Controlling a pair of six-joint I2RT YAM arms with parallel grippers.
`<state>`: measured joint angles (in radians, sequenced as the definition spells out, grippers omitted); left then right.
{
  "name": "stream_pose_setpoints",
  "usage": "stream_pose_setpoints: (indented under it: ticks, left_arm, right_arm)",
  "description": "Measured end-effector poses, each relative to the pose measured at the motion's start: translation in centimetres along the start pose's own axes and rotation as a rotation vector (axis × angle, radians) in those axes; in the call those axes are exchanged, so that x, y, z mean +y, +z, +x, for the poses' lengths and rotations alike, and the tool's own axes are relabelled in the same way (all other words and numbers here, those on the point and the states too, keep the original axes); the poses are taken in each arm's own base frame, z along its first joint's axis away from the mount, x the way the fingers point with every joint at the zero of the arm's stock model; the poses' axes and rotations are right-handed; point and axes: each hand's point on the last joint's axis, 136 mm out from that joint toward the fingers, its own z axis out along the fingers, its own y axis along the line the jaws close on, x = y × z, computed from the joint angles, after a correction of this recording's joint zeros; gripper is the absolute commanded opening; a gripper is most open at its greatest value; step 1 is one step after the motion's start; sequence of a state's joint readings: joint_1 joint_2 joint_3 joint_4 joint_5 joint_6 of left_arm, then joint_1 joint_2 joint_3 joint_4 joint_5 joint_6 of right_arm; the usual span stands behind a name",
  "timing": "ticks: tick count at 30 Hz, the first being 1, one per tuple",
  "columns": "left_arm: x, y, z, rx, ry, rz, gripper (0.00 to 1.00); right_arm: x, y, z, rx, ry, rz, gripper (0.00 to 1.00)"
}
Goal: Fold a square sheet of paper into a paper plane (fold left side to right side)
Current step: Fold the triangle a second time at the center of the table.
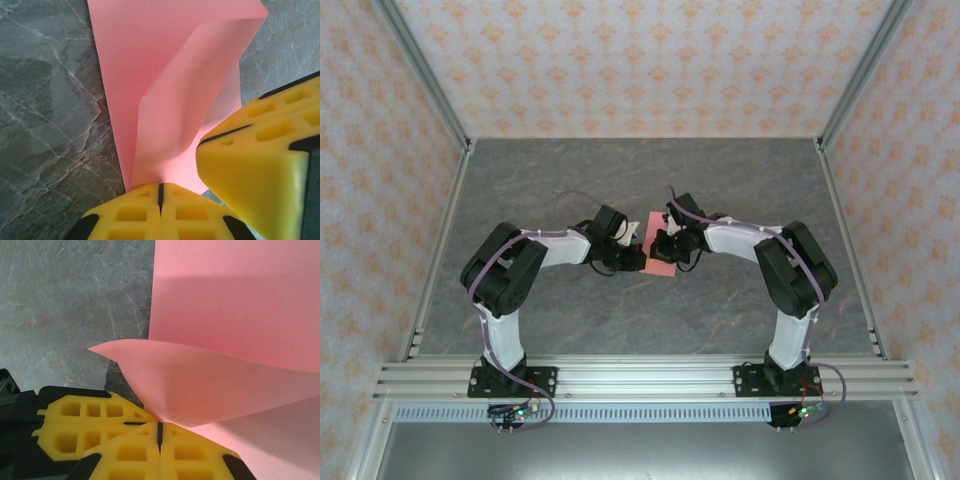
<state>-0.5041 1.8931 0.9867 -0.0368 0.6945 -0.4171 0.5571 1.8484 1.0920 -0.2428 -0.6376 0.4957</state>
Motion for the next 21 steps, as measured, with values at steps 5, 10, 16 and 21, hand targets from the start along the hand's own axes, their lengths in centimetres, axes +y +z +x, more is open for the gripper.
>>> stream_pose_setpoints:
  ticks: [5,10,16,21]
  left_arm:
    - [0.0,0.0,0.0,-0.001,0.0,-0.001,0.0]
    - [0.0,0.0,0.0,-0.004,0.003,-0.009,0.0]
    - [0.1,0.0,0.0,-0.007,0.005,-0.018,0.0]
    - [0.1,0.0,0.0,-0.007,0.005,-0.019,0.0]
  right_arm:
    - [-0.2,0.5,0.4,0.02,0.006,0.002,0.0]
    - [-1.1,1.5,0.8,0.048,0.019,0.017,0.0]
    - [-1.1,1.5,0.7,0.046,0.018,0.025,0.0]
    - [-1.2,1.4,0.7,0.044,0.01,0.052,0.0]
